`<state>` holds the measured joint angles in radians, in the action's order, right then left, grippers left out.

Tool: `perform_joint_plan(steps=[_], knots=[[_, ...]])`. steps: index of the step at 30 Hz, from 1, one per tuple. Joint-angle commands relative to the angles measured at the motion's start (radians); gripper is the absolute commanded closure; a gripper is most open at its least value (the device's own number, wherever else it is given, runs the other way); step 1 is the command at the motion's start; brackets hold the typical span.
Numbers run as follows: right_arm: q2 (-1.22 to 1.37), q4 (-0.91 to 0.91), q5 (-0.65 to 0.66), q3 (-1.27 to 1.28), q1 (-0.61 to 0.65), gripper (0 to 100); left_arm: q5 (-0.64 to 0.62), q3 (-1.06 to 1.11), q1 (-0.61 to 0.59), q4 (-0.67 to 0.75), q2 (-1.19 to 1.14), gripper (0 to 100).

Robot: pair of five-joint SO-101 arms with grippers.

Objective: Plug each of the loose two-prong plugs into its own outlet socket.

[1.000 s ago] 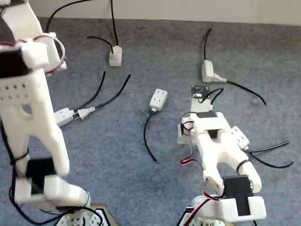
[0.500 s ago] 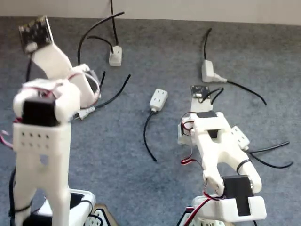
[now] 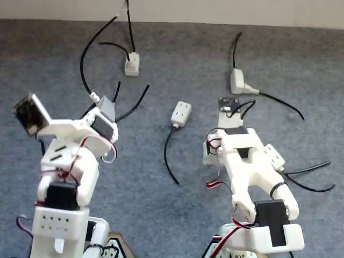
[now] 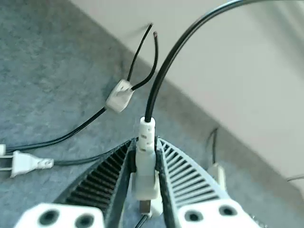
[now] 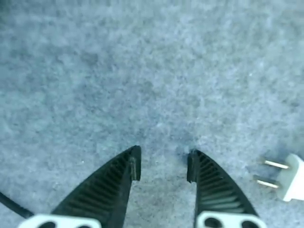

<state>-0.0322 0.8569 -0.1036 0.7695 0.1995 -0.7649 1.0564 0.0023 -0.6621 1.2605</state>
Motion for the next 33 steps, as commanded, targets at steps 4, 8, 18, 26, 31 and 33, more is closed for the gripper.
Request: perform_joint_plan(steps=[4,8,18,26,31,33], knots=[[0.022,-0.039,-0.002,-0.015,-0.010,83.5,-0.034,0.263,0.015,0.273,0.150,99],[0.022,-0.039,-0.002,-0.015,-0.010,83.5,-0.035,0.300,0.021,0.298,0.188,99],[0.018,-0.036,-0.002,-0.015,-0.010,83.9,-0.519,0.435,0.205,0.308,0.407,99],[-0.051,0.125,-0.002,-0.124,-0.010,83.9,-0.568,0.638,0.211,0.548,0.550,99],[-0.189,0.306,-0.002,-0.240,-0.005,83.9,-0.569,0.639,0.213,0.583,0.538,99],[-0.245,0.346,-0.002,-0.274,0.002,84.0,-0.569,0.639,0.213,0.583,0.536,99]])
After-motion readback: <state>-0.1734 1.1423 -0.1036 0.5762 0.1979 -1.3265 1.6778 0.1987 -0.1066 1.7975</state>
